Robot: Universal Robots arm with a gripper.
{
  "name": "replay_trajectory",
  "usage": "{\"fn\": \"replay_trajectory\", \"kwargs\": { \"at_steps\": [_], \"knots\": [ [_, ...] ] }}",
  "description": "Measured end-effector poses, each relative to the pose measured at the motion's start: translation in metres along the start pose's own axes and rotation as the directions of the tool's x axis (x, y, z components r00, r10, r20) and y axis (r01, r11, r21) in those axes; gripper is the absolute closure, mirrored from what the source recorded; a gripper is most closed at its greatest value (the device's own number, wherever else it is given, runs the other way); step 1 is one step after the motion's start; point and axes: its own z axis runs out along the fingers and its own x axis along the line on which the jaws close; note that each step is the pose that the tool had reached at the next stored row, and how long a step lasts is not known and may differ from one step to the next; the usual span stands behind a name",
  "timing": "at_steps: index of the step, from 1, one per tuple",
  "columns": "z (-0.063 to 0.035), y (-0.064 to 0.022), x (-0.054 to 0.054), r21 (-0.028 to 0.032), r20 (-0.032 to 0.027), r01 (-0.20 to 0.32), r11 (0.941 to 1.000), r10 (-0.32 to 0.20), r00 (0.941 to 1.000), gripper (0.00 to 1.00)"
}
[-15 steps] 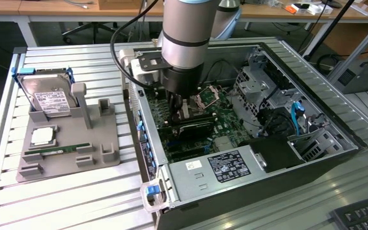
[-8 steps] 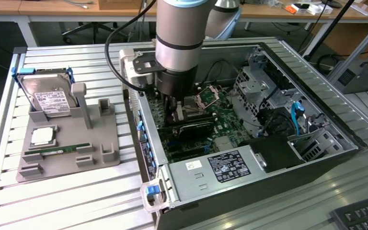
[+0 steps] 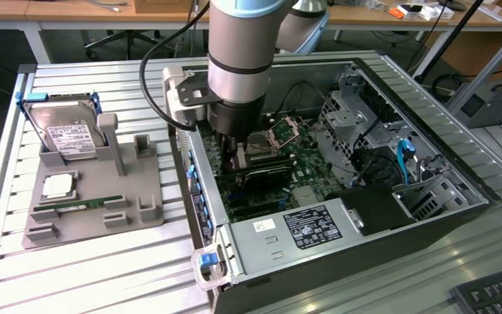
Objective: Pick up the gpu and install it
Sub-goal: 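Press down on the gpu until it lock into place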
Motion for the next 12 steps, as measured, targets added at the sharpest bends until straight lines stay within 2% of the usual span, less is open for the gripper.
{"fn": "replay_trajectory", "kwargs": {
  "at_steps": [12],
  "knots": [
    [0.0001, 0.0002, 0.0042, 0.0, -0.0001, 0.0, 1.0, 0.0, 1.0, 0.89]
  ]
}}
